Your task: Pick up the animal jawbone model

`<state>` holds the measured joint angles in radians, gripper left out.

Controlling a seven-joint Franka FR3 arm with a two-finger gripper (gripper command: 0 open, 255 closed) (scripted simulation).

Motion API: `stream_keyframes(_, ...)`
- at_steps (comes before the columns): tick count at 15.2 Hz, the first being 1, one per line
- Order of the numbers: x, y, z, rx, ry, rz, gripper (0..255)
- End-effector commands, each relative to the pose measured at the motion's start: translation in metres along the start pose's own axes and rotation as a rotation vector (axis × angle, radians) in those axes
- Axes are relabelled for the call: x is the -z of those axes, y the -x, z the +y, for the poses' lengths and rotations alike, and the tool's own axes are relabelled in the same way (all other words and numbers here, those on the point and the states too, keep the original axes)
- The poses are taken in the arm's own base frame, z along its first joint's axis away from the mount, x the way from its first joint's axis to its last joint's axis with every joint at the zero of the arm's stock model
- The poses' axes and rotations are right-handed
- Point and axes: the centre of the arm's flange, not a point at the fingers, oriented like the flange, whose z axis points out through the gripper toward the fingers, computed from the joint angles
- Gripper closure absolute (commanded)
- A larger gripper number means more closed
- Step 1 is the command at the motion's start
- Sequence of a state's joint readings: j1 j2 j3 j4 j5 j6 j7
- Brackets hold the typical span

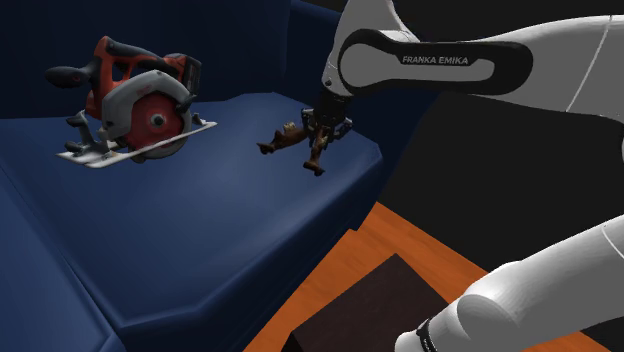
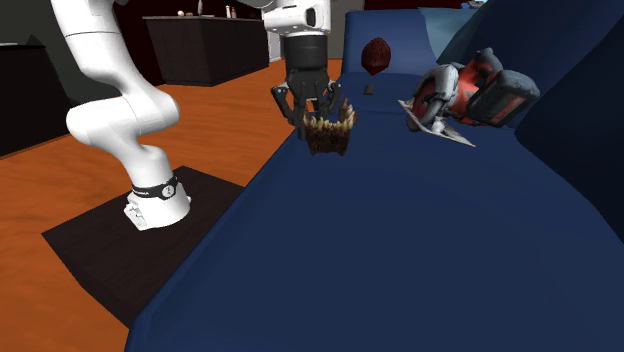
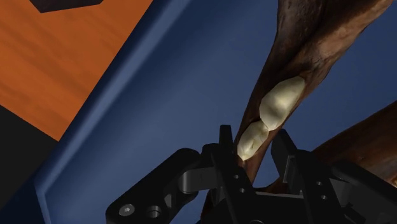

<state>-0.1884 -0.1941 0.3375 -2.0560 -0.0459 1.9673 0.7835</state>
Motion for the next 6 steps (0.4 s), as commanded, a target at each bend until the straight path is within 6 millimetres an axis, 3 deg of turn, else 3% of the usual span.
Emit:
stream_keyframes(1,0.011,-0.001,0.001,0.000,0.000,0.000,255)
stream_keyframes(6,0.028,-0.004,0.001,0.000,0.000,0.000,255)
